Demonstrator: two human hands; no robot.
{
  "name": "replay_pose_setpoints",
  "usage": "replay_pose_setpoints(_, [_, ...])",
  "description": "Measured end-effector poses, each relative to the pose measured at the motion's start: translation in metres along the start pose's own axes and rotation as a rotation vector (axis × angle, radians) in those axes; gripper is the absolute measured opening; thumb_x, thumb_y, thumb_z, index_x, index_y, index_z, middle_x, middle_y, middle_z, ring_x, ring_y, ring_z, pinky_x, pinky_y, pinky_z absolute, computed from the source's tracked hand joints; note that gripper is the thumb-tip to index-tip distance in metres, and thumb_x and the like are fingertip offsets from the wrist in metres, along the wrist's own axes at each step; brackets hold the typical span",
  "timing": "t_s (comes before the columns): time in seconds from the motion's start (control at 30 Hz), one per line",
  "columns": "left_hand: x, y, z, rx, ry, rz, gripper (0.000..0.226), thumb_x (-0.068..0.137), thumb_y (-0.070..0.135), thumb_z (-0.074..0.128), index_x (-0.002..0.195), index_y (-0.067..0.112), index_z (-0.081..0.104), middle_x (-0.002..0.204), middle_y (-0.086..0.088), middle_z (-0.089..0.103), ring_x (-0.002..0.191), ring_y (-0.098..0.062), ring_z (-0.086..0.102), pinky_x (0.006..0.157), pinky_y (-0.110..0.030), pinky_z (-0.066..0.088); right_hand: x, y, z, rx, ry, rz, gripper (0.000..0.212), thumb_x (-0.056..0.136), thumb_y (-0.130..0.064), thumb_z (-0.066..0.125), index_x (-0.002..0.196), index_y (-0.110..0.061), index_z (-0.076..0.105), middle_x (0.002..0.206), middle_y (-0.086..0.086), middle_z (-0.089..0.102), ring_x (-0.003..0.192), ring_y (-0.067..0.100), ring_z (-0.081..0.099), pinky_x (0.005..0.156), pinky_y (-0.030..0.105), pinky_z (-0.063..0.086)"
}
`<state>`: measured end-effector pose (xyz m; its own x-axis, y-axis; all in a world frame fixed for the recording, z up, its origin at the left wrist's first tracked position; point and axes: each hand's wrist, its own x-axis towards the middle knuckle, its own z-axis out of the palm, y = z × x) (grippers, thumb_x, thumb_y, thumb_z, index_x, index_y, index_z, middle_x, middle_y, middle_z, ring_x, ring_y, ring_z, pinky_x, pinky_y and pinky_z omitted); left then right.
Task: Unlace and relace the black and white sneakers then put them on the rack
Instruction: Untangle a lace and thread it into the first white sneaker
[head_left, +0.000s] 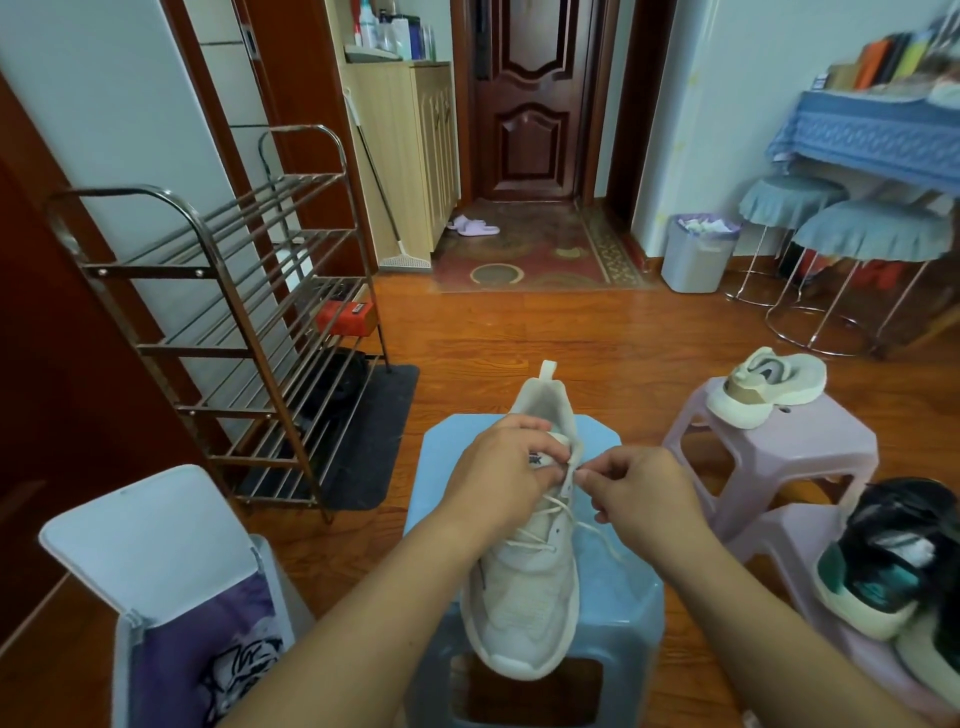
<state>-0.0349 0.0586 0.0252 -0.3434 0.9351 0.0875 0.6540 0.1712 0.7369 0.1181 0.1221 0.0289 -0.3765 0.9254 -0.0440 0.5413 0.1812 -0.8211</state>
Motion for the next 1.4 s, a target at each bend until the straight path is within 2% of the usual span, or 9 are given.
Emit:
replay_pose_setpoints(0.2, [-0.002, 0.001, 0.002, 0.049, 0.001, 0.024, 0.016, 0.091, 0.025, 0.073, 0.104, 0.032, 0.079, 0.135, 0.020, 0.053, 0.114, -0.004, 0.055, 0.093, -0.025, 0.045, 0.003, 0.001, 0.000, 0.156, 0.015, 0.001, 0.017, 0.084, -0.008, 0.079, 0.087, -0.012, 0.063, 0.070, 0.007, 0.068, 0.054, 0.016, 0.068, 0.056, 0.031, 0.059])
replay_pose_setpoints(0.37, [0.000, 0.001, 0.001, -0.008, -0.016, -0.013, 0.013, 0.092, 0.024, 0.073, 0.101, 0.031, 0.079, 0.134, 0.019, 0.056, 0.111, -0.003, 0.058, 0.096, -0.027, 0.048, 0.012, 0.005, -0.008, 0.308, -0.201, -0.132, 0.038, 0.082, 0.003, 0.077, 0.112, -0.013, 0.060, 0.070, 0.015, 0.066, 0.061, 0.024, 0.068, 0.064, 0.037, 0.062])
replay_pose_setpoints(0.6, [-0.006, 0.008, -0.001, -0.117, 0.049, -0.049, 0.013, 0.093, 0.024, 0.070, 0.088, 0.032, 0.078, 0.142, 0.020, 0.049, 0.120, 0.003, 0.047, 0.092, -0.018, 0.034, 0.015, 0.006, -0.016, -0.306, -0.181, -0.408, 0.023, 0.089, -0.032, 0.074, 0.105, -0.043, 0.062, 0.081, -0.012, 0.064, 0.075, 0.001, 0.059, 0.065, 0.015, 0.043])
replay_pose_setpoints(0.7, [-0.008, 0.009, -0.023, -0.351, 0.210, -0.126, 0.015, 0.095, 0.016, 0.067, 0.084, 0.024, 0.072, 0.136, 0.020, 0.057, 0.111, 0.000, 0.055, 0.089, -0.027, 0.042, 0.014, 0.008, -0.014, -0.334, -0.190, -0.434, 0.020, 0.091, -0.041, 0.068, 0.109, -0.041, 0.060, 0.094, -0.018, 0.061, 0.086, -0.001, 0.057, 0.073, 0.017, 0.046])
replay_pose_setpoints(0.83, [-0.013, -0.009, -0.080, -1.085, 0.549, -0.291, 0.009, 0.102, 0.008, 0.052, 0.105, 0.005, 0.060, 0.106, -0.005, 0.077, 0.046, -0.008, 0.034, 0.039, -0.021, 0.026, 0.014, 0.008, -0.011, -0.361, -0.177, -0.435, 0.023, 0.092, -0.056, 0.058, 0.108, -0.041, 0.058, 0.098, -0.019, 0.056, 0.091, -0.001, 0.054, 0.077, 0.021, 0.046])
replay_pose_setpoints(0.93, [-0.022, -0.043, -0.119, -1.455, 0.856, -0.397, 0.022, 0.105, 0.016, 0.045, 0.111, 0.004, 0.063, 0.069, -0.001, 0.064, 0.043, -0.007, 0.025, 0.039, -0.021, 0.021, 0.016, 0.007, -0.009, -0.386, -0.162, -0.424, 0.021, 0.093, -0.057, 0.054, 0.105, -0.040, 0.059, 0.095, -0.018, 0.056, 0.091, 0.000, 0.054, 0.077, 0.021, 0.045])
replay_pose_setpoints(1.13, [-0.029, -0.072, -0.134, -1.578, 1.157, -0.528, 0.025, 0.099, 0.006, 0.035, 0.083, 0.011, 0.053, 0.064, 0.003, 0.034, 0.040, -0.008, 0.024, 0.042, -0.022, 0.019, 0.023, 0.003, -0.002, -0.385, -0.171, -0.415, 0.024, 0.105, -0.040, 0.040, 0.107, -0.033, 0.063, 0.099, -0.013, 0.061, 0.095, 0.005, 0.056, 0.084, 0.032, 0.048])
replay_pose_setpoints(1.23, [-0.025, -0.066, -0.128, -1.289, 0.997, -0.592, 0.014, 0.097, 0.005, 0.048, 0.094, 0.008, 0.061, 0.065, 0.000, 0.045, 0.039, -0.008, 0.028, 0.038, -0.021, 0.022, 0.024, 0.004, -0.001, -0.420, -0.157, -0.410, 0.023, 0.105, -0.036, 0.041, 0.106, -0.033, 0.063, 0.098, -0.010, 0.058, 0.096, 0.012, 0.058, 0.082, 0.033, 0.046])
replay_pose_setpoints(1.4, [-0.029, -0.011, -0.096, -0.718, 0.355, -0.338, 0.019, 0.098, 0.016, 0.064, 0.116, 0.024, 0.062, 0.093, -0.002, 0.077, 0.049, -0.008, 0.046, 0.046, -0.024, 0.033, 0.010, -0.025, -0.006, -0.185, 0.013, -0.482, 0.034, 0.100, -0.040, 0.050, 0.131, -0.031, 0.062, 0.115, -0.016, 0.053, 0.111, 0.005, 0.050, 0.091, 0.024, 0.039])
